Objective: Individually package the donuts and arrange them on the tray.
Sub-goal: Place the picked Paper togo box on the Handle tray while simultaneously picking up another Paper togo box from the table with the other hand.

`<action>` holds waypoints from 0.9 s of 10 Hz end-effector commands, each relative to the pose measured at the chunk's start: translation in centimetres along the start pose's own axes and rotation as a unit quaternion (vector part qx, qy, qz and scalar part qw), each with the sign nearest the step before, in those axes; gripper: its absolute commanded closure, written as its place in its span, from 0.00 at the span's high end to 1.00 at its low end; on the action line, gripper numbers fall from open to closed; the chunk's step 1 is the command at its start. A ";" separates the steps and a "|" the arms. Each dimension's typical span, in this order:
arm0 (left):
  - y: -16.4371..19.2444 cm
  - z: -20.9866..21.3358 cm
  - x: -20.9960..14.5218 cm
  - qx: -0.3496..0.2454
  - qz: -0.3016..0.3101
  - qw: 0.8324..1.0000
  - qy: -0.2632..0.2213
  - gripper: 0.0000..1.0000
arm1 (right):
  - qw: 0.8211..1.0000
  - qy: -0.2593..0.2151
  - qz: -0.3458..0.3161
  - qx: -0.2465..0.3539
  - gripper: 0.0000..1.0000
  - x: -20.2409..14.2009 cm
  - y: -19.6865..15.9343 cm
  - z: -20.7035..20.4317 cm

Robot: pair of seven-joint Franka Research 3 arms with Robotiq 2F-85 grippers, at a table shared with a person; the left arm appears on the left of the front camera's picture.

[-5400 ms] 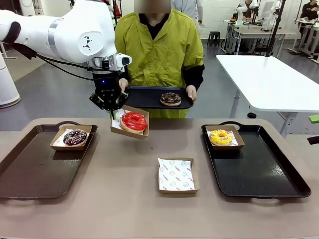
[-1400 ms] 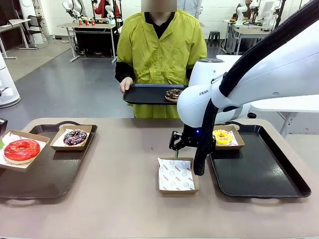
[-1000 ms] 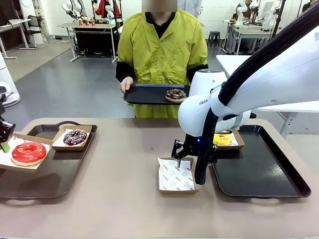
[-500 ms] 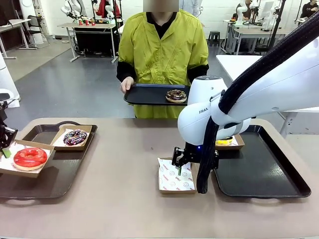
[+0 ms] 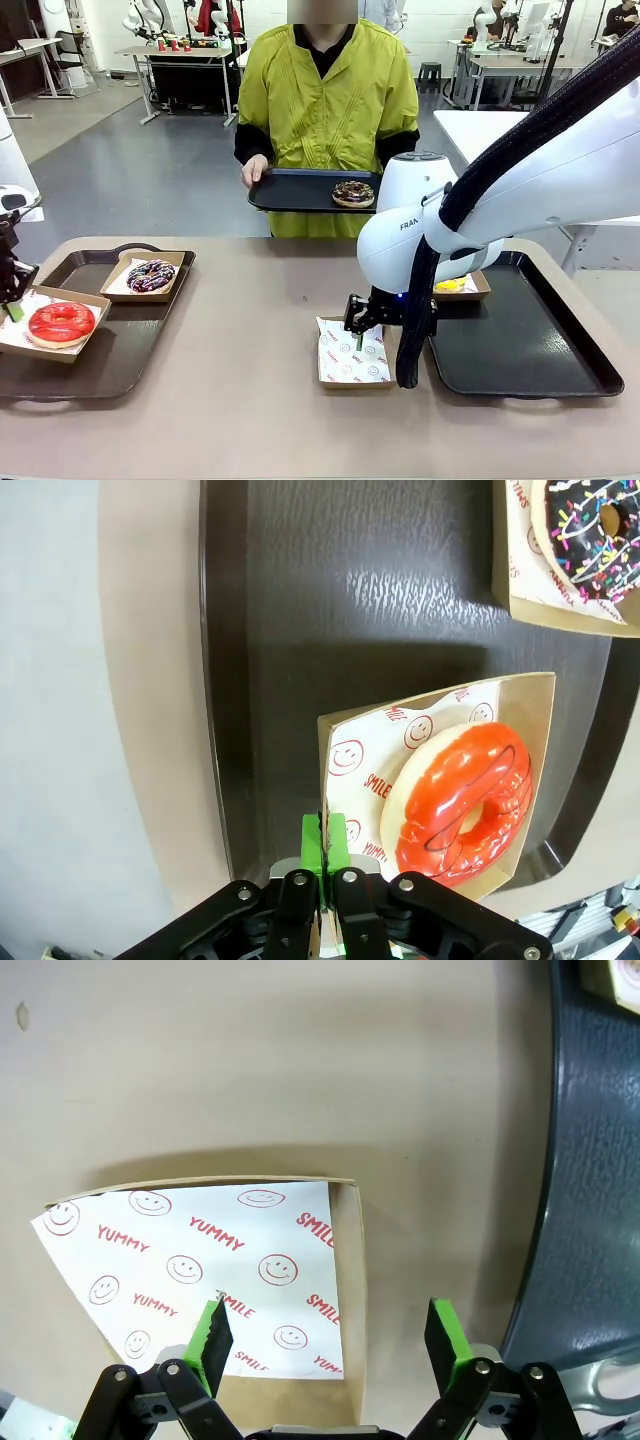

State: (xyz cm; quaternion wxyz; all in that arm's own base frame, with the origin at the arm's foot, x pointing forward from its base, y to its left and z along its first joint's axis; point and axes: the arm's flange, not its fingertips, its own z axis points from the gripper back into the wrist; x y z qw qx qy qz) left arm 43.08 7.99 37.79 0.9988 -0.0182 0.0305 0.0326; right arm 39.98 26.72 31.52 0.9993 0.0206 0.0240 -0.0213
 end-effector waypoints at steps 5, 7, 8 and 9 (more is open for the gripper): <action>-0.6 -1.5 0.0 0.025 -0.011 0.998 -0.050 0.01 | 1.000 -0.016 0.023 -0.002 1.00 0.1 0.1 -0.5; -0.5 -1.5 0.0 0.018 -0.017 0.999 -0.046 0.59 | 1.000 -0.012 0.027 -0.005 0.41 0.1 0.1 -0.5; -0.5 -1.5 0.0 0.016 -0.016 0.999 -0.043 0.73 | 1.000 -0.012 0.022 -0.003 0.00 0.1 0.2 -0.5; -0.5 -1.4 -0.1 0.013 -0.017 0.999 -0.041 1.00 | 1.000 -0.011 0.019 -0.002 0.00 0.2 0.3 -0.4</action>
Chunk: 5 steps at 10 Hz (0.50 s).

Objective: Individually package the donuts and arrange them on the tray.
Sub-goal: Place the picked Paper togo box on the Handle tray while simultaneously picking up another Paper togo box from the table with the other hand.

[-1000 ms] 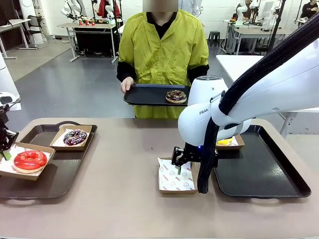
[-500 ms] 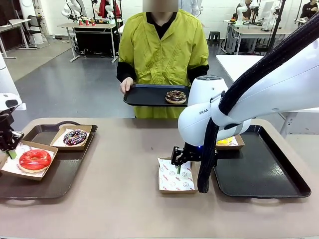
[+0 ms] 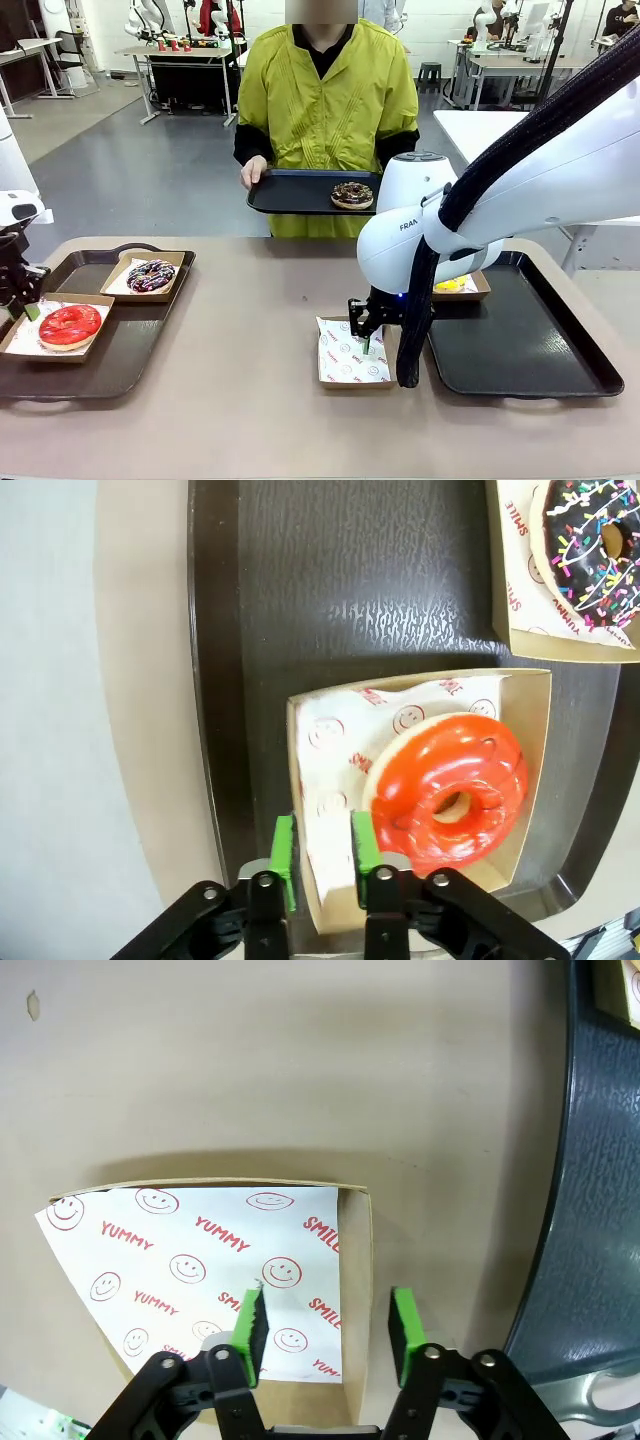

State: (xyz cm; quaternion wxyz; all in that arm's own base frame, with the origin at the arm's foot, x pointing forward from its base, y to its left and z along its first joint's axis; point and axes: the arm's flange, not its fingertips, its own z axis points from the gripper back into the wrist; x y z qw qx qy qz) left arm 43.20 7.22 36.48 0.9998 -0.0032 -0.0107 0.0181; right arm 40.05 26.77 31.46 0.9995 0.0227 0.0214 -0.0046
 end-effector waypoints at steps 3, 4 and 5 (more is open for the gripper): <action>0.4 0.2 -0.3 -0.009 -0.001 1.000 0.002 0.90 | 1.000 -0.007 -0.007 -0.004 0.03 0.2 0.3 -0.3; 0.5 0.4 -0.4 -0.014 0.000 1.000 0.002 0.99 | 1.000 -0.005 -0.010 -0.005 0.00 0.2 0.3 -0.3; 0.6 0.6 -0.4 -0.018 0.000 1.000 0.002 1.00 | 1.000 -0.006 -0.011 -0.006 0.00 0.2 0.3 -0.3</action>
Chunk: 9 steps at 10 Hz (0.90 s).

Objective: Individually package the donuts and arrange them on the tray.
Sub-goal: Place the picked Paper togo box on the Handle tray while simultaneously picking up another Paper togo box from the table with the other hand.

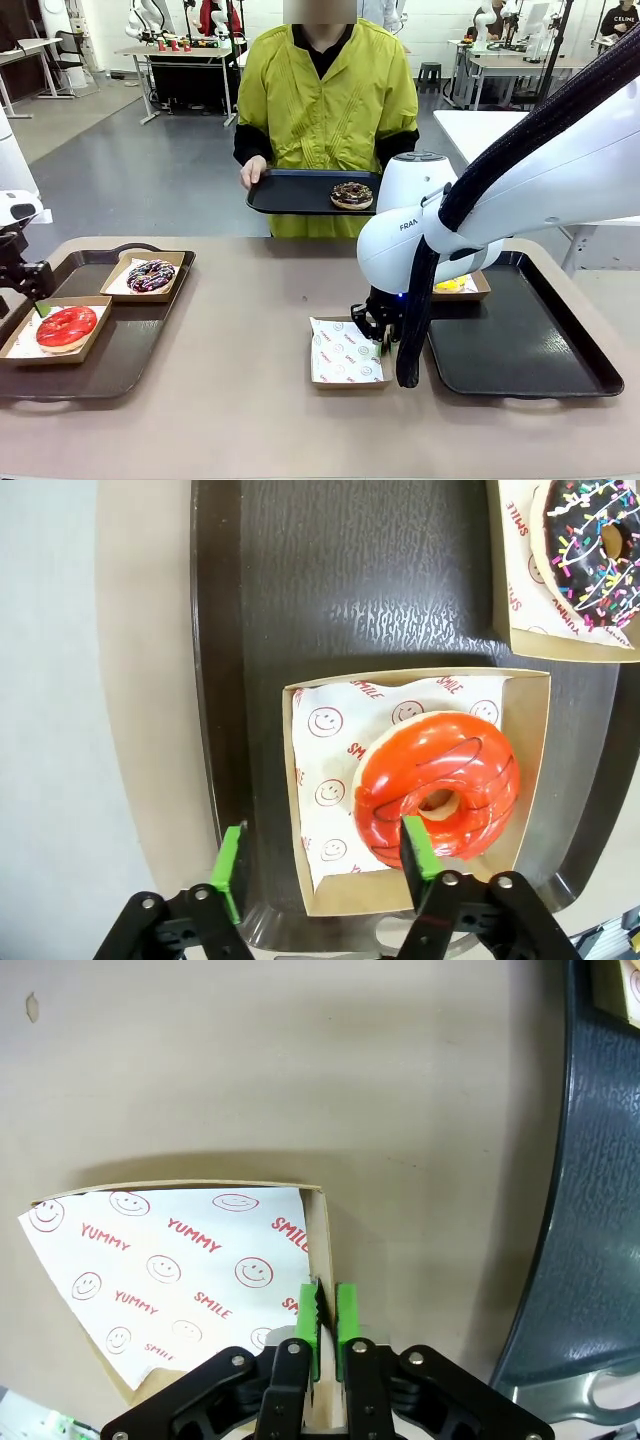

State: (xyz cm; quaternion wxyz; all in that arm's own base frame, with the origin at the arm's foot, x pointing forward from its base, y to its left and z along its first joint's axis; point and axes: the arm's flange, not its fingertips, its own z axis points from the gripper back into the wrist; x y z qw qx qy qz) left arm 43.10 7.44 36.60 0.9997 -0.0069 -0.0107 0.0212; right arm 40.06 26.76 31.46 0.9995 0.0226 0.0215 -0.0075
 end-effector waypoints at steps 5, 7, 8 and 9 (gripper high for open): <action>1.1 1.4 -0.8 -0.050 -0.005 0.999 0.008 1.00 | 1.000 0.007 -0.021 -0.013 0.00 0.3 1.0 0.4; 3.0 4.3 -2.1 -0.177 -0.042 0.983 0.010 1.00 | 1.000 0.005 -0.010 -0.017 0.00 0.6 1.6 4.3; 4.7 5.9 -3.0 -0.232 -0.054 0.971 -0.008 1.00 | 1.000 -0.009 -0.008 -0.015 0.00 0.8 1.8 7.1; 6.4 7.1 -3.9 -0.284 -0.064 0.956 -0.023 1.00 | 1.000 -0.019 -0.007 -0.018 0.00 1.2 2.1 10.0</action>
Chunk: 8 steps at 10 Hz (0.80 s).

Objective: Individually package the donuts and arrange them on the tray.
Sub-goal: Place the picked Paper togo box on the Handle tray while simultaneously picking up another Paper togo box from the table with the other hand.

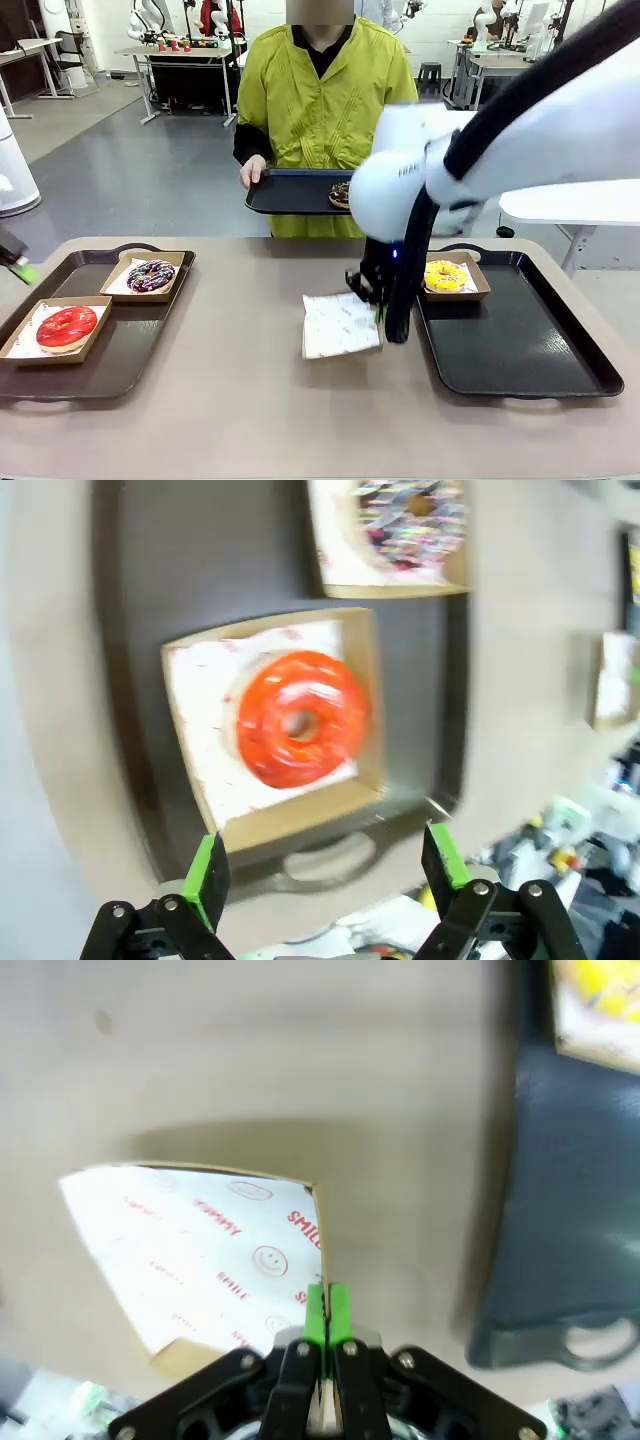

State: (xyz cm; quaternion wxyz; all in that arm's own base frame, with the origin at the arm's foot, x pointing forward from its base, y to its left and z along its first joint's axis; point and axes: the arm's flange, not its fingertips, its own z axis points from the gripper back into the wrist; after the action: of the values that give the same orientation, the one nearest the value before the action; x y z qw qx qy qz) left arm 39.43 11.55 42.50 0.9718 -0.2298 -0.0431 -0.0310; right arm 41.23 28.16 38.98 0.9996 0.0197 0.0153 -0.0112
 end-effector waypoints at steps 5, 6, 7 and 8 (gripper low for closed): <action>9.0 6.4 -3.7 -0.289 -0.007 0.955 -0.060 1.00 | 0.999 0.000 0.015 -0.031 0.00 7.8 3.0 12.6; 10.8 6.7 -3.9 -0.319 0.005 0.945 -0.067 1.00 | 0.999 0.011 0.021 -0.026 0.00 9.9 2.8 12.9; 12.6 7.0 -4.4 -0.346 0.018 0.934 -0.088 1.00 | 0.999 0.017 0.019 -0.021 0.00 12.0 2.5 12.8; 14.0 7.4 -4.9 -0.365 0.025 0.925 -0.103 1.00 | 1.000 0.017 0.019 -0.017 0.00 13.6 2.1 12.4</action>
State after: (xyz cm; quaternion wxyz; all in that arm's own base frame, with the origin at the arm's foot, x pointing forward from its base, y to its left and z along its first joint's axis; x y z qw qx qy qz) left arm 34.51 25.59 42.12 0.8291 -0.5488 -0.1065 0.0038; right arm 53.39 28.99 50.51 0.9996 0.0113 0.0264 -0.0019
